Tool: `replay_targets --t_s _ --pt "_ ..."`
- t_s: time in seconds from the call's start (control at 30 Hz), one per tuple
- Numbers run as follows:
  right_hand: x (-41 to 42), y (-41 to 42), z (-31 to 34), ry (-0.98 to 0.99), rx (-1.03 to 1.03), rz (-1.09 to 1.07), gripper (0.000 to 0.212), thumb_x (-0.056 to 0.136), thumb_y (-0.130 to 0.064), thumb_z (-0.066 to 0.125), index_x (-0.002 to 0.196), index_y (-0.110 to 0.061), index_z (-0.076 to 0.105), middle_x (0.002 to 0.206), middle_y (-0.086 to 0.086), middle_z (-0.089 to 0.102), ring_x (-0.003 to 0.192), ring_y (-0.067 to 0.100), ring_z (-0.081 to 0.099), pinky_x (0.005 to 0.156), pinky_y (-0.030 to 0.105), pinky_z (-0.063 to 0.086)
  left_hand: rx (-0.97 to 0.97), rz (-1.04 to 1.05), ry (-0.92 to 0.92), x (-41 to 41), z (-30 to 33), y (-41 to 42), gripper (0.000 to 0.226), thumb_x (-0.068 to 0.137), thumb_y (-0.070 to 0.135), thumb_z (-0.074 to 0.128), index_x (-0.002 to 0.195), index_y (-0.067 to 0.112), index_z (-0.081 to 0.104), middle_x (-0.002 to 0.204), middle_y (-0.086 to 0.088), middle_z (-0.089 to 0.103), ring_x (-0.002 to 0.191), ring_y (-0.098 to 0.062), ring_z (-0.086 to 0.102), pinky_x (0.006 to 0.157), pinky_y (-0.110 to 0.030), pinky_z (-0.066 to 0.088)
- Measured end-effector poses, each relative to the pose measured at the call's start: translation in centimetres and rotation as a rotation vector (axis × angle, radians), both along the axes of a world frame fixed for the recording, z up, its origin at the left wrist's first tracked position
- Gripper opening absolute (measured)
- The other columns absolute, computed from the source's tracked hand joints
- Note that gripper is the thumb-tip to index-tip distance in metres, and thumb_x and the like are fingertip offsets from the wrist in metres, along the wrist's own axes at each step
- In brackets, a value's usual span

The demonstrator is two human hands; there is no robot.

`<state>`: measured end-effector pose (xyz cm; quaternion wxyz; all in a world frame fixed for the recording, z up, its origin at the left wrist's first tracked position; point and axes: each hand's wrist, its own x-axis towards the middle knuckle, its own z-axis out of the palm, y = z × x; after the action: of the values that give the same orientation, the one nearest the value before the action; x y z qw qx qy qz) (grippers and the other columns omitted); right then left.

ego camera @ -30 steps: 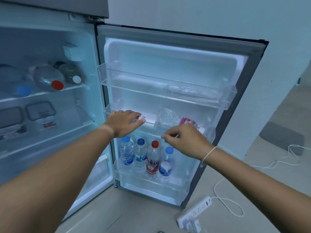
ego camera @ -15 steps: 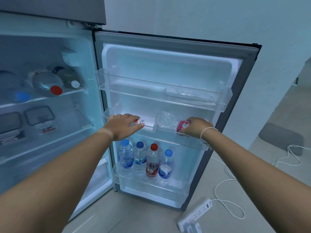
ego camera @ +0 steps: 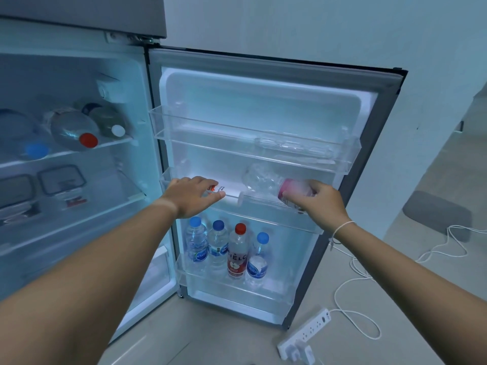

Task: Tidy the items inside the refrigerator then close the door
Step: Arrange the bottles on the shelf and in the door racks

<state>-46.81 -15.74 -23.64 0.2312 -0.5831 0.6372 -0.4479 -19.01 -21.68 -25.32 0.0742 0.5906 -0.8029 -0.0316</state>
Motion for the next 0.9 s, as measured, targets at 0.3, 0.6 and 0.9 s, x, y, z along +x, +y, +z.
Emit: replay_targets --t_s 0.3,0.6,0.9 --pt "-0.6 4.0 1.1 0.123 -0.079 0.150 0.029 0.062 -0.041 0.078 0.085 -0.039 0.061 0.086 -0.014 0.066 0.078 0.000 0.061 0.060 0.006 0.045 0.005 0.009 -0.008 -0.4 0.3 0.1 0.064 0.088 0.066 0.021 0.141 0.033 0.037 0.149 0.002 0.041 0.134 -0.026 0.040 0.108 -0.046 0.024" --pt "-1.2 6.1 0.4 0.437 0.029 0.323 0.056 0.059 -0.048 0.078 0.109 -0.025 0.067 0.088 -0.020 0.060 0.080 -0.002 0.059 0.061 0.002 0.043 0.003 0.006 -0.002 -0.2 0.2 0.1 0.064 0.088 0.067 0.022 0.140 0.033 0.038 0.147 0.000 0.043 0.133 -0.029 0.041 0.108 -0.046 0.025" --pt "-0.8 3.4 -6.7 0.778 0.391 0.318 0.073 0.070 -0.041 0.075 0.134 -0.020 0.048 0.129 0.008 0.054 0.118 0.026 0.051 0.095 0.031 0.043 -0.015 0.000 -0.008 -0.1 0.0 -0.2 0.066 0.086 0.068 0.020 0.139 0.032 0.039 0.146 -0.002 0.045 0.131 -0.030 0.043 0.105 -0.046 0.027"
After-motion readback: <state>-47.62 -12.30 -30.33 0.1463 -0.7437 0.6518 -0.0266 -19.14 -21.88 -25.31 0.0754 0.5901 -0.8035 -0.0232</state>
